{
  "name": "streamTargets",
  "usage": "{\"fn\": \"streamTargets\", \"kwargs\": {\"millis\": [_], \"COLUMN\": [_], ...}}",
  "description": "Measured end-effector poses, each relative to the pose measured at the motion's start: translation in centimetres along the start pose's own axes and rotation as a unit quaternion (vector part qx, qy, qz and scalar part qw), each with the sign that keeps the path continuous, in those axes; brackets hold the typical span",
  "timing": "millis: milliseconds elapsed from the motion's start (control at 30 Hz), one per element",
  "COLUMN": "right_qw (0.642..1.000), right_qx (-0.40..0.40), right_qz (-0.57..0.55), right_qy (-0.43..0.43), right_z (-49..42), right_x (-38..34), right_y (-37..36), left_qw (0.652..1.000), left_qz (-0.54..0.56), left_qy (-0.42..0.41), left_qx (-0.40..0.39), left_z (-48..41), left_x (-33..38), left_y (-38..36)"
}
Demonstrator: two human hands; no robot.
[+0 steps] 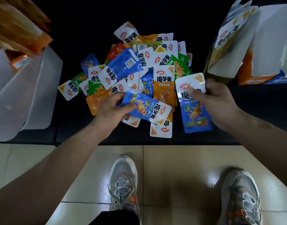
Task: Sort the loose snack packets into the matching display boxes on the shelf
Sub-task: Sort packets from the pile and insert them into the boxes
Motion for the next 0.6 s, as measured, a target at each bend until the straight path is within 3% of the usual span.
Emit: {"fn": "streamTargets", "kwargs": {"millis": [100,300,500,600], "right_qw": [0.999,0.986,0.978,0.98], "right_qx": [-0.036,-0.123,-0.1,-0.087], "right_qz": [-0.008,-0.058,-0.131,-0.102], "right_qy": [-0.032,-0.093,-0.127,-0.149], "right_z": [0.1,0.2,0.0,0.2], "right_x": [0.8,1.8,1.7,2.2], "right_y": [-0.6,-1.2,-1.3,-1.4], "left_qw": [0.994,0.982,0.959,0.961], "left_qz": [0.099,0.153,0.251,0.223], "left_qy": [0.032,0.069,0.121,0.118], "left_qx": [0.026,0.09,-0.06,-0.109], "left_z": [-0.2,-0.4,1.1,1.9], "left_x": [0.5,0.3,0.7,1.1], "left_y": [-0.5,-1.5,-4.8,-6.6]}}
Point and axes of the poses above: each hand's wrist, its own z-axis away from the middle knuckle, its own y-axis out of the back of the hand, x = y × z, the point moved 1 cm from there along -z, towards the middle knuckle, and after that the axes turned 15 degrees about -y, right-handed, at the moved point
